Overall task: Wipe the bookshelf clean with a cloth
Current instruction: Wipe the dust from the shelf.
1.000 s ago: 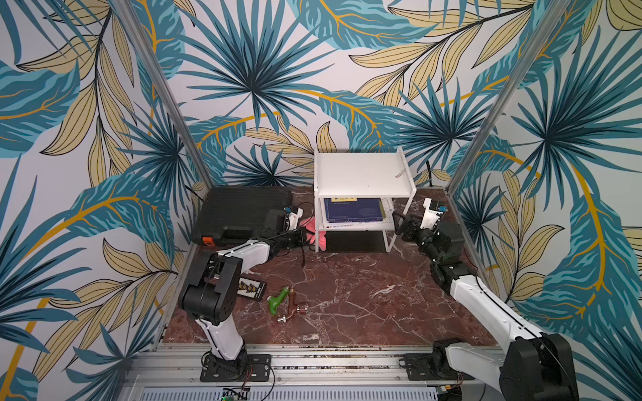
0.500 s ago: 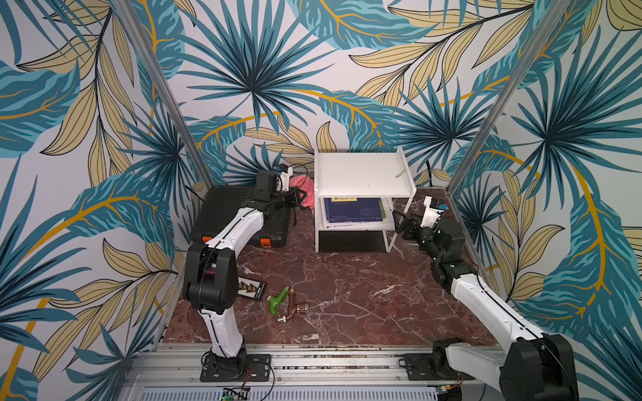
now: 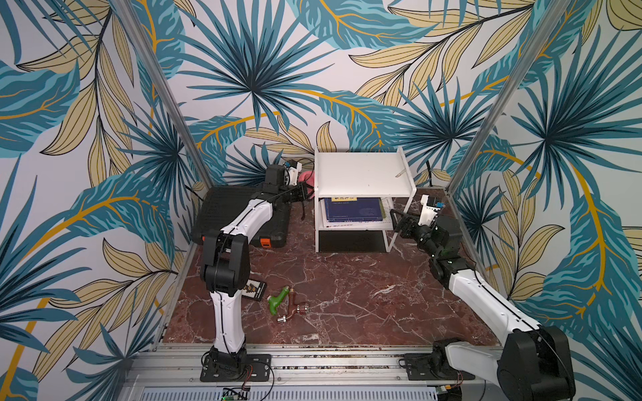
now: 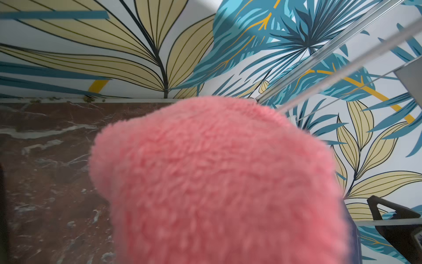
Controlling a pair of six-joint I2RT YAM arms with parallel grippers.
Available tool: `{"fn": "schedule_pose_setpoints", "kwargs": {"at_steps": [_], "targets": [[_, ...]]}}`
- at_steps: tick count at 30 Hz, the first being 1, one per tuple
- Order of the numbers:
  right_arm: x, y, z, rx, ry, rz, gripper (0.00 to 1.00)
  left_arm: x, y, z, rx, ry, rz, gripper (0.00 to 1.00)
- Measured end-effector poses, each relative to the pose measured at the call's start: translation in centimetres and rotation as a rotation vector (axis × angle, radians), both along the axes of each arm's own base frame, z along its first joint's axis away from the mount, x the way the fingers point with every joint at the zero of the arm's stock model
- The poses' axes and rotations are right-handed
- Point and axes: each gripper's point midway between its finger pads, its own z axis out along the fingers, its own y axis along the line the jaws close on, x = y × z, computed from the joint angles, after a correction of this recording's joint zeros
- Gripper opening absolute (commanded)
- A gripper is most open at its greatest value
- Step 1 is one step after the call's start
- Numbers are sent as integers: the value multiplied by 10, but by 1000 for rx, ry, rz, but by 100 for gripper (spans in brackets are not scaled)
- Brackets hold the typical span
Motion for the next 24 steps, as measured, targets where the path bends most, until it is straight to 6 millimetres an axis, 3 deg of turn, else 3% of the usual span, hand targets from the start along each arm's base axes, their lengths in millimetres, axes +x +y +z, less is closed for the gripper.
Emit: {"fn": "schedule_pose_setpoints", "kwargs": {"at_steps": [4,8,10,15,18,21,24], "targets": [[0,1,2,1,-3,3,78,3,1,52,-9,-110,1,0],[0,2,3,6,-2,10,78,-7,2,73,-19,-159,-2,0],[0,2,3,7,-2,13,78,-17,2,65,-19,-151,-5,0],[0,3,3,11,-1,14,77,-58,5,10,36,-21,3,0],[0,3,3,13,0,13,78,-86,7,-13,67,34,8,0],[0,3,3,14,0,13,78,-117,10,-18,74,41,9,0],[0,3,3,20,2,12,77,-121,12,-10,81,13,21,0]]}}
